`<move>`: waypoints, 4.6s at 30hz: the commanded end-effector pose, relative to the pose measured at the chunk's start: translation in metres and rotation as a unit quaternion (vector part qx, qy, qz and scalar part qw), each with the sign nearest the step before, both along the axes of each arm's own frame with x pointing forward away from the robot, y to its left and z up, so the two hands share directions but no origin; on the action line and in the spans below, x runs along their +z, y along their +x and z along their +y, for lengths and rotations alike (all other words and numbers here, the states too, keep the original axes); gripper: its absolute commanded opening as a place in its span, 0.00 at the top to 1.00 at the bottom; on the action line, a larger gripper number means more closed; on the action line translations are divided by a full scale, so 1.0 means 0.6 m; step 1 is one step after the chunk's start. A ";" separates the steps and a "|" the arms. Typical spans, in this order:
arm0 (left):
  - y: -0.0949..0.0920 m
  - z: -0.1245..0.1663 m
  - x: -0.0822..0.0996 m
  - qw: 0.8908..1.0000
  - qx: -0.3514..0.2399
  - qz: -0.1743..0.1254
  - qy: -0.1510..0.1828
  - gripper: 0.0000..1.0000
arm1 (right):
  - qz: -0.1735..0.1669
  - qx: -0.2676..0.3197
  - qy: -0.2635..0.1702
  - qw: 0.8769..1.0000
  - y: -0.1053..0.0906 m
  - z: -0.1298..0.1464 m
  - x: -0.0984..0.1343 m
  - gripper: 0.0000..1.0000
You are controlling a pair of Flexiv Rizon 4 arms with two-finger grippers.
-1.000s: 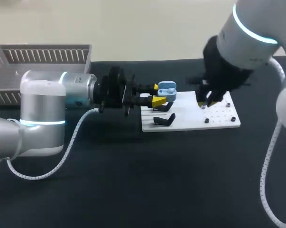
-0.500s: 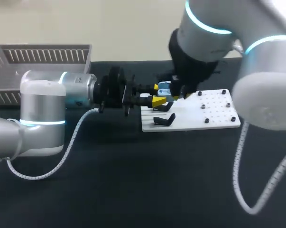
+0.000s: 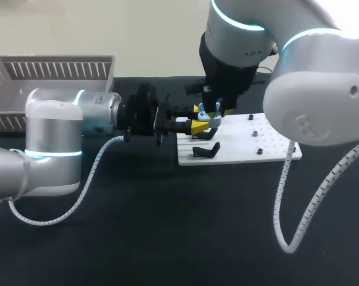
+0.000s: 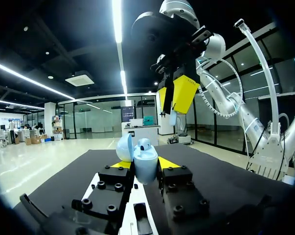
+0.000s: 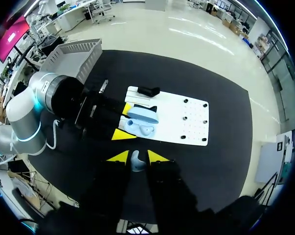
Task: Pick up each earbud case from the left stands, insert the matching earbuds, close the lid, and place the case in the box.
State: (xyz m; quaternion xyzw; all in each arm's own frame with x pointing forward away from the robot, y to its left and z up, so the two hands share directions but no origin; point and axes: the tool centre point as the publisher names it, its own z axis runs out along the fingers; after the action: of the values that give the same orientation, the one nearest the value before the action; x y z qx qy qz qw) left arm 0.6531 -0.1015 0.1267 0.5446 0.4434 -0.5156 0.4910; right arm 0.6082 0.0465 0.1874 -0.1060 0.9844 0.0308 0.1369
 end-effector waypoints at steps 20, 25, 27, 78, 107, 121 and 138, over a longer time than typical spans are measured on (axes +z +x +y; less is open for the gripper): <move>-0.001 0.000 -0.002 1.000 0.002 -0.001 -0.001 1.00 | 0.044 0.065 -0.031 0.996 0.017 0.026 0.009 1.00; -0.001 0.000 -0.002 1.000 0.002 -0.001 -0.001 1.00 | 0.043 0.071 -0.048 0.995 0.024 0.032 0.005 1.00; -0.001 0.000 -0.002 1.000 0.002 -0.001 -0.001 1.00 | 0.041 0.070 -0.051 0.995 0.026 0.032 0.003 1.00; -0.001 0.000 -0.002 1.000 0.002 -0.001 -0.001 1.00 | 0.050 0.075 -0.056 0.994 0.070 0.031 -0.044 1.00; -0.001 0.000 -0.002 1.000 0.002 -0.001 -0.001 1.00 | 0.033 0.082 -0.025 0.996 0.029 0.023 0.001 0.00; -0.001 0.000 -0.002 1.000 0.002 -0.001 -0.001 1.00 | -0.051 -0.067 0.009 0.996 0.111 -0.014 0.023 0.00; -0.001 0.000 -0.002 1.000 0.002 -0.001 -0.001 1.00 | -0.020 -0.119 -0.003 0.993 0.181 -0.070 -0.023 0.00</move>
State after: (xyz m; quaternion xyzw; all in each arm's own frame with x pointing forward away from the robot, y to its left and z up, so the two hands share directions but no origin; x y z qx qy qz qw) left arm 0.6532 -0.1016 0.1266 0.5446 0.4434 -0.5157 0.4909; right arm 0.7066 0.0033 0.1783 0.0116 0.9858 0.0108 0.1669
